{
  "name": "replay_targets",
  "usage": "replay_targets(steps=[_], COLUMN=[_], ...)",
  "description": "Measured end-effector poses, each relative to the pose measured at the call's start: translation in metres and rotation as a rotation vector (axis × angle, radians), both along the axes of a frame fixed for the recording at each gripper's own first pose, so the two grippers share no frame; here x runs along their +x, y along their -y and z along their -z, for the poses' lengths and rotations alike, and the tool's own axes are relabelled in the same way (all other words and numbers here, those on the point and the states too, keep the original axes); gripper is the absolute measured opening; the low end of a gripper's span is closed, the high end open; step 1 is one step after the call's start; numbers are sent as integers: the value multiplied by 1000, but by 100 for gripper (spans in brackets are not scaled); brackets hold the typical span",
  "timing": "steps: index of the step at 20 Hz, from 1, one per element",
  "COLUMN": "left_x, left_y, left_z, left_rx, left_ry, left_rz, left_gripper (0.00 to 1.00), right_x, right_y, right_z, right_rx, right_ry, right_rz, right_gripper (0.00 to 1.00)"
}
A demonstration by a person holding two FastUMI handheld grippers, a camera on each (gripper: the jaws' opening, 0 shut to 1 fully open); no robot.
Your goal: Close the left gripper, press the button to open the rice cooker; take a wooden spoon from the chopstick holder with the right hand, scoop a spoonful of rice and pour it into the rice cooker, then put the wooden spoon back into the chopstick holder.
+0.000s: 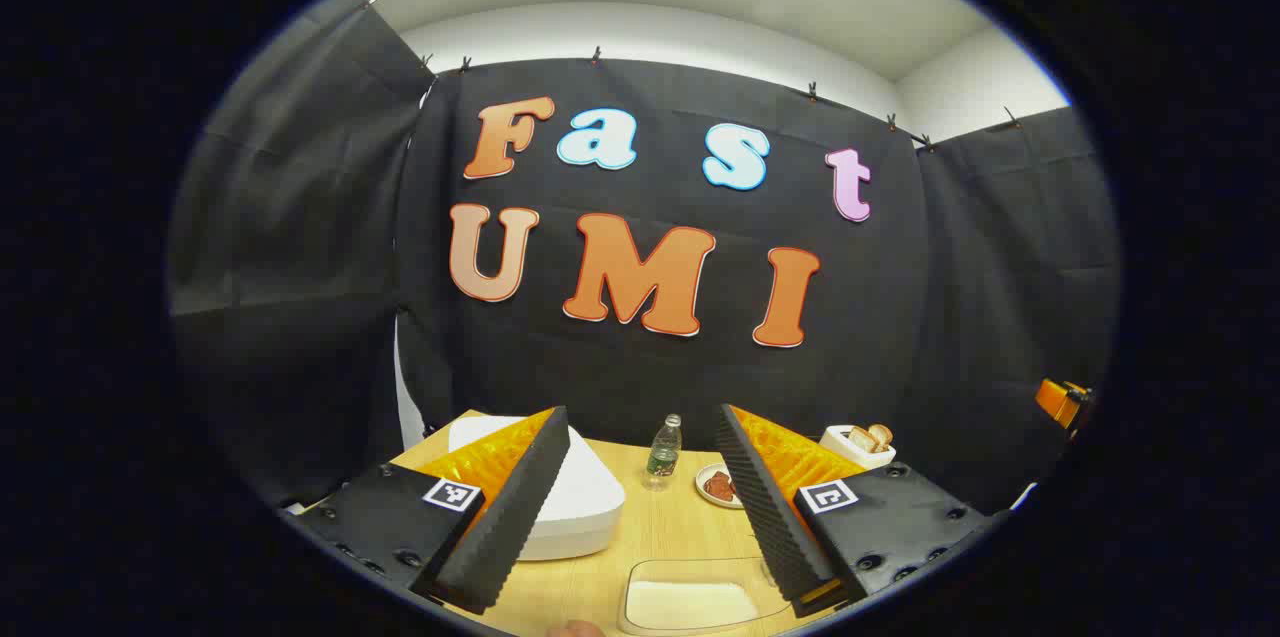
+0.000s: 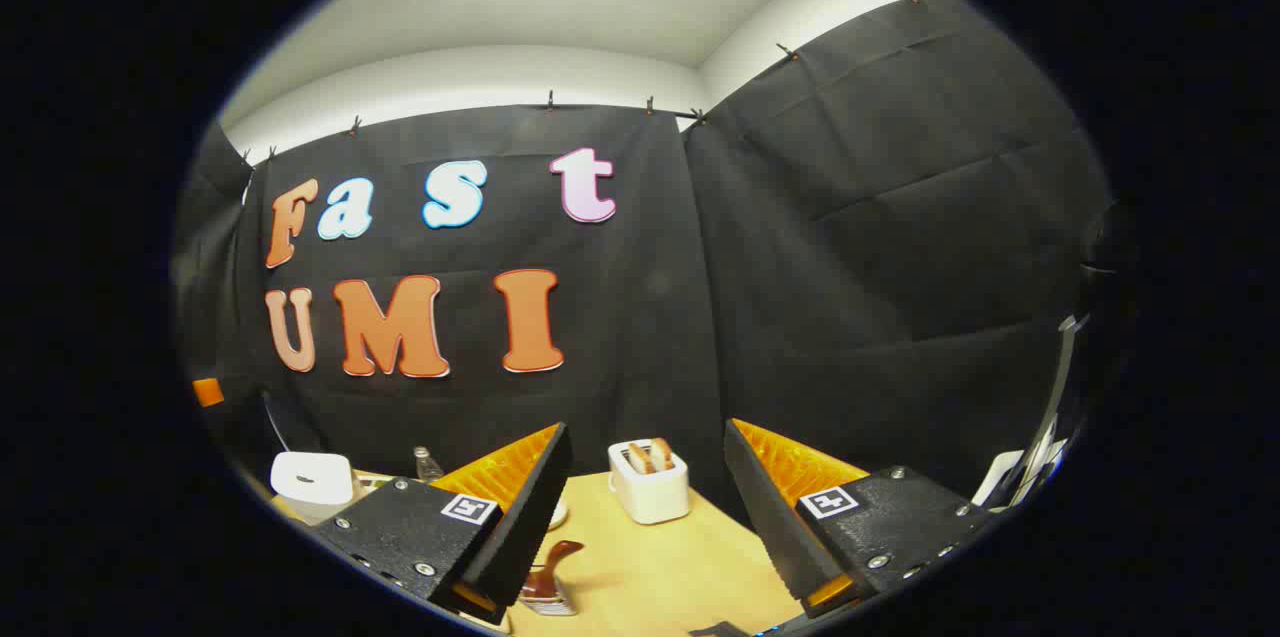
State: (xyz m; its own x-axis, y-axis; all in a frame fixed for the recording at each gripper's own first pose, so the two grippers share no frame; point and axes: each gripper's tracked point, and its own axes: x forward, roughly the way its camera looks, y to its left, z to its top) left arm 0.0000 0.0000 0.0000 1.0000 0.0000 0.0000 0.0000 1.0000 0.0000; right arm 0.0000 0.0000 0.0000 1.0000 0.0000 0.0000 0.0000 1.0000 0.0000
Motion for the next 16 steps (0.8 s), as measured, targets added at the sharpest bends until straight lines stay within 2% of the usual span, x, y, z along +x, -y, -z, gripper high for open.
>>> replay_targets(steps=[1,4,10,13,16], left_x=[-1,-10,-28,-33,-39], left_y=[-12,-45,-77,-96,-97], left_z=[2,-20,-22,-26,-32], left_rx=[28,20,-6,34,61], left_ry=[-19,36,46,56,79], left_rz=[-9,-56,-103,-143,-150], left_gripper=[100,100,100,100,100], right_x=[-1,-8,-6,-6,-3], right_y=[-7,-33,-50,-59,-61], right_z=[4,26,6,8,3], right_rx=[7,29,-26,-7,-52], right_ry=[-8,-111,-97,-136,-129], right_rz=[-10,-57,-86,-110,-118], right_gripper=[94,94,94,94,94])
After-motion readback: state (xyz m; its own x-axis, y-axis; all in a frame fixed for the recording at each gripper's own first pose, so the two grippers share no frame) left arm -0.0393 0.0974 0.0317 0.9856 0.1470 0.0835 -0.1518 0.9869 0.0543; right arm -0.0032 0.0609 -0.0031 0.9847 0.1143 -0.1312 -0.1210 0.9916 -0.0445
